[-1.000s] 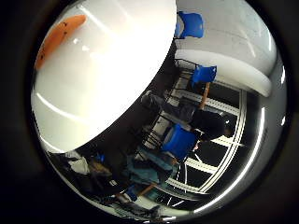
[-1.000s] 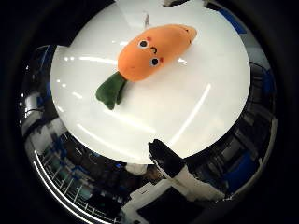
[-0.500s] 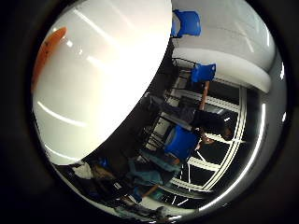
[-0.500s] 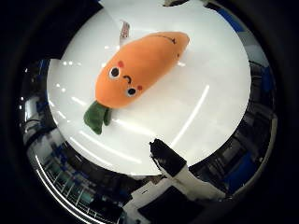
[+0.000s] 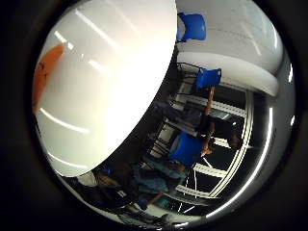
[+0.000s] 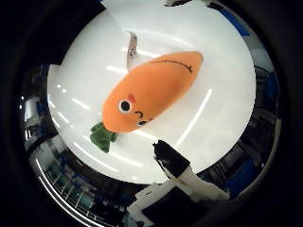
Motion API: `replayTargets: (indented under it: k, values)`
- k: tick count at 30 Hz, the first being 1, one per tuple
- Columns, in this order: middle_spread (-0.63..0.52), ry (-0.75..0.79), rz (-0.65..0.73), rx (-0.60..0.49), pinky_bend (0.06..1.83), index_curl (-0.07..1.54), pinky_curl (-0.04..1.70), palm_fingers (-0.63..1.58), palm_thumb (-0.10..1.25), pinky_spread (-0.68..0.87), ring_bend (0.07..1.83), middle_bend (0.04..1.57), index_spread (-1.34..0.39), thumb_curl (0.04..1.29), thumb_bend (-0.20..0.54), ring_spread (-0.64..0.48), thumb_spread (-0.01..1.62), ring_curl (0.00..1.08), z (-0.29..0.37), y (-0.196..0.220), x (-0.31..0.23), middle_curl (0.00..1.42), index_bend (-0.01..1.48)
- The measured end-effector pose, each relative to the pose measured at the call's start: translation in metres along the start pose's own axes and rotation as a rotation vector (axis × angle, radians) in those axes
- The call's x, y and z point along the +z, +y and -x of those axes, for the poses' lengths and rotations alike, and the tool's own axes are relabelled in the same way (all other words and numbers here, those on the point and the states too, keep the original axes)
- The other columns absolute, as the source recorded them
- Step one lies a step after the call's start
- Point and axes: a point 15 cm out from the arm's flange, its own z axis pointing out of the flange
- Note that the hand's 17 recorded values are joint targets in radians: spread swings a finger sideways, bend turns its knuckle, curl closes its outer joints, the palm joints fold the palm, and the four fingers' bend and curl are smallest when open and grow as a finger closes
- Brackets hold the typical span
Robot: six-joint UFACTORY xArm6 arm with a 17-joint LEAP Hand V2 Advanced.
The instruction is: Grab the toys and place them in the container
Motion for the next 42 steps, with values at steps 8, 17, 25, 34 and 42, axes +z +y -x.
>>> replayTargets:
  k: [8,17,25,34,42]
  values:
    - [-0.01,-0.022,0.005,-0.003,0.53,0.25,0.3,0.03,0.58,0.39,0.39,0.19,-0.42,0.31,-0.024,0.14,1.05,0.26,0.015,-0.012,0.012,0.32,0.15]
    - [-0.02,-0.035,0.015,-0.013,0.51,0.26,0.3,0.08,0.59,0.38,0.39,0.19,-0.43,0.31,-0.024,0.13,1.04,0.26,0.021,-0.011,0.015,0.32,0.17]
    - [-0.1,-0.064,0.077,-0.043,0.52,0.25,0.28,0.2,0.59,0.36,0.46,0.23,-0.43,0.31,-0.024,0.03,1.04,0.26,0.032,0.0,0.016,0.33,0.16]
    - [-0.25,-0.043,0.077,-0.042,0.51,0.26,0.22,0.72,0.63,-0.02,0.81,0.46,-0.46,0.32,-0.014,-0.26,1.06,0.33,0.022,0.007,0.0,0.4,0.16]
    - [-0.28,-0.083,0.137,-0.047,0.79,0.31,0.26,1.14,0.82,-0.52,0.94,0.66,-0.45,0.38,-0.005,-0.32,1.06,0.4,0.028,0.027,-0.01,0.5,0.2]
